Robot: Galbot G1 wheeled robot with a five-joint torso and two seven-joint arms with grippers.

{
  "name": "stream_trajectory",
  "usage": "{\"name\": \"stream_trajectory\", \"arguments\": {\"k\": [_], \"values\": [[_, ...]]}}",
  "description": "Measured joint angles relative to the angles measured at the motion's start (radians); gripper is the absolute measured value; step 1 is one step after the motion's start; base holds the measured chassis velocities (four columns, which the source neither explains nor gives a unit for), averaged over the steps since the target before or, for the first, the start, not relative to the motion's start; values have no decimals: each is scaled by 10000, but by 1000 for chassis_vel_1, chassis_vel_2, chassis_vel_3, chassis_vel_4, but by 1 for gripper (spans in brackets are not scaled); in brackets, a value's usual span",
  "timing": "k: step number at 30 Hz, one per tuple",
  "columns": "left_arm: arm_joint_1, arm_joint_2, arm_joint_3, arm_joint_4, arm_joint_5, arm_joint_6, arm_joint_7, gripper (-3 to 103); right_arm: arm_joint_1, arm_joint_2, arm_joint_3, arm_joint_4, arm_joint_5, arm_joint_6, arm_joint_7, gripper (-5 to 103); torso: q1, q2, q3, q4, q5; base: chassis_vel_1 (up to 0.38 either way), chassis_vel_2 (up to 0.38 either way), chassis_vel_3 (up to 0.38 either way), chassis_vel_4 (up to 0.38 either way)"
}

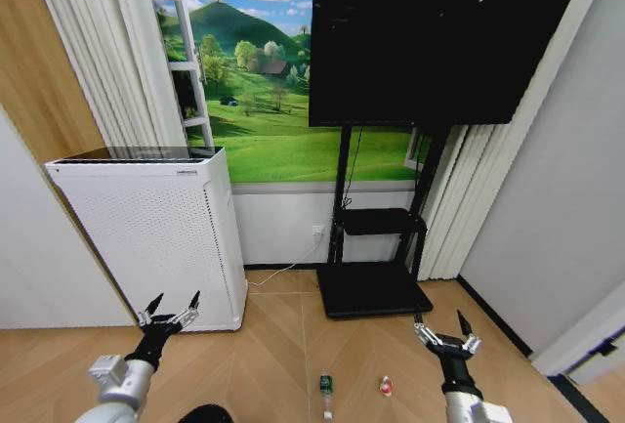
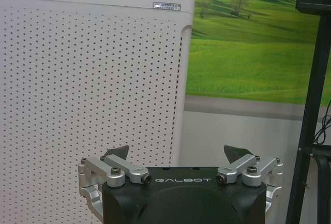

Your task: Pick up the trash bin and place the garbage on the floor into it.

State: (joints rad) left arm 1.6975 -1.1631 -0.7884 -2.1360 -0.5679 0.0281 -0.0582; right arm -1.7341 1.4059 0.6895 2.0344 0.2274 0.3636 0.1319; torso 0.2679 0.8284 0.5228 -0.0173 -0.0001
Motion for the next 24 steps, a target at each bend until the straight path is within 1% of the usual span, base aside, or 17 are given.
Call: {"name": "stream_trajectory", "arguments": {"k": [3, 5, 12, 17, 21, 24], "values": [[112, -29, -93, 41, 76, -162, -6, 100, -46, 36, 24, 2, -17, 7, -17, 100, -66, -148, -88, -3, 1, 0, 0, 0, 0], [316, -64, -226, 5, 264, -273, 70, 100, -16, 69, 62, -49, -35, 16, -18, 100, -131, -303, -176, -2, 2, 0, 0, 0, 0], [744, -173, -281, -131, 559, -380, 138, 100, 68, 119, 54, -186, -48, 9, 18, 100, -250, -567, -316, -1, 1, 0, 0, 0, 0], [1130, -239, -370, -300, 700, -482, 150, 100, 139, 151, -28, -218, -66, -16, 35, 100, -375, -859, -483, -1, 1, 0, 0, 0, 0], [1244, -291, -432, -332, 727, -528, 159, 100, 131, 162, -30, -218, -72, -16, 37, 100, -425, -991, -565, -1, 2, 0, 0, 0, 0], [1216, -311, -474, -277, 738, -537, 165, 100, 112, 183, 34, -228, -109, 4, 40, 100, -505, -1170, -666, -1, 2, 0, 0, 0, 0]]}}
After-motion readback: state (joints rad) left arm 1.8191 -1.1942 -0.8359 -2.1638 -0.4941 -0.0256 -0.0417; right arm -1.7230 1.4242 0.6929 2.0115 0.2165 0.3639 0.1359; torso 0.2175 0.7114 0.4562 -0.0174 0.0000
